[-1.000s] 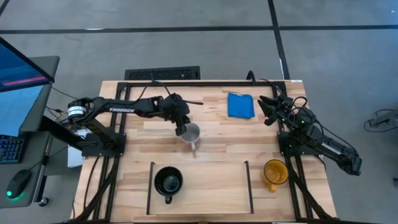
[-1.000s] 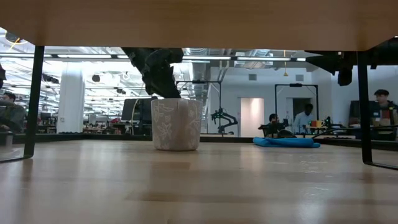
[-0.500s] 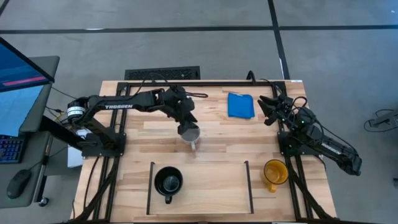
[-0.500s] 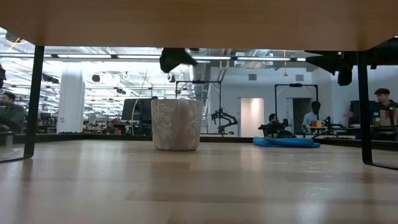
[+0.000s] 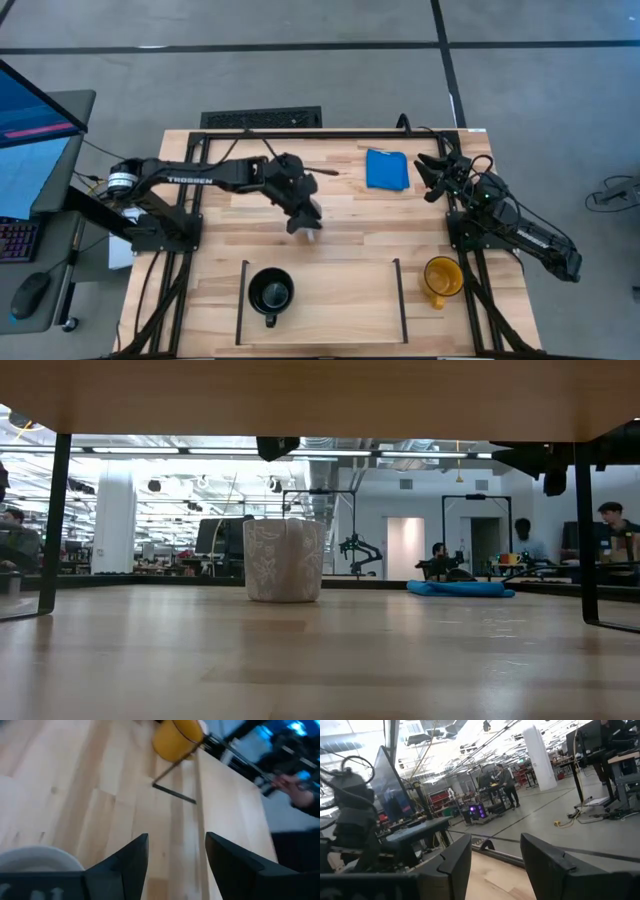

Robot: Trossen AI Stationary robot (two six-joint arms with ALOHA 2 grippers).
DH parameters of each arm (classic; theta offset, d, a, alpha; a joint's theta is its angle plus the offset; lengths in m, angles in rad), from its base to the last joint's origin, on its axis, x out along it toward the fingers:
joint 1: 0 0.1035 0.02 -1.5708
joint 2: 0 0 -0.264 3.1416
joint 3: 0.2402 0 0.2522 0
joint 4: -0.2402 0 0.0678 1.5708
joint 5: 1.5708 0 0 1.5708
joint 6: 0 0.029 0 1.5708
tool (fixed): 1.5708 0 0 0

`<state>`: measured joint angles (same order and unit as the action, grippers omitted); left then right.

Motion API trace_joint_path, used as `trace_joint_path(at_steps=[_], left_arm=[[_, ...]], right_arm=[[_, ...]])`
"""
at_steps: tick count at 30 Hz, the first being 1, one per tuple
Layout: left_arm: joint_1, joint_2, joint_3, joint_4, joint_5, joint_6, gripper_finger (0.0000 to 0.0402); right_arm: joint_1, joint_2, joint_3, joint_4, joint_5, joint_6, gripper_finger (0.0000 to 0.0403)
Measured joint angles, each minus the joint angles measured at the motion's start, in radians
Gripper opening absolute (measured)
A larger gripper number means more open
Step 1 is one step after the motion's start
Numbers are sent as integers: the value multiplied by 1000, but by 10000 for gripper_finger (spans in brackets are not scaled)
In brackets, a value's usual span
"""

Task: Stack small to large cups/mugs on shelf
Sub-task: Put the white mug on the shelf

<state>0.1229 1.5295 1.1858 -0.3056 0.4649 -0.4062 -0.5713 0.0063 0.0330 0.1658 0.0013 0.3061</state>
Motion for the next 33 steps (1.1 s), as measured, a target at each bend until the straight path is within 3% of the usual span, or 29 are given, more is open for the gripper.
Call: trace_joint_path(at_steps=[3, 9, 16, 25, 33], left_arm=[[-46, 0, 0, 41, -127, -51, 187], [-136, 0, 0, 150, -244, -148, 187], [-257, 0, 0, 166, -571, -249, 187], [-367, 1, 0, 133, -722, -483, 187], [-430, 1, 0, -54, -837, -684, 187]], right_arm=[[0, 0, 0, 0, 0, 0, 193], [0, 0, 0, 0, 0, 0, 192], [0, 0, 0, 0, -1, 0, 193], [1, 0, 0, 0, -63, 8, 194], [1, 0, 0, 0, -65, 8, 192]])
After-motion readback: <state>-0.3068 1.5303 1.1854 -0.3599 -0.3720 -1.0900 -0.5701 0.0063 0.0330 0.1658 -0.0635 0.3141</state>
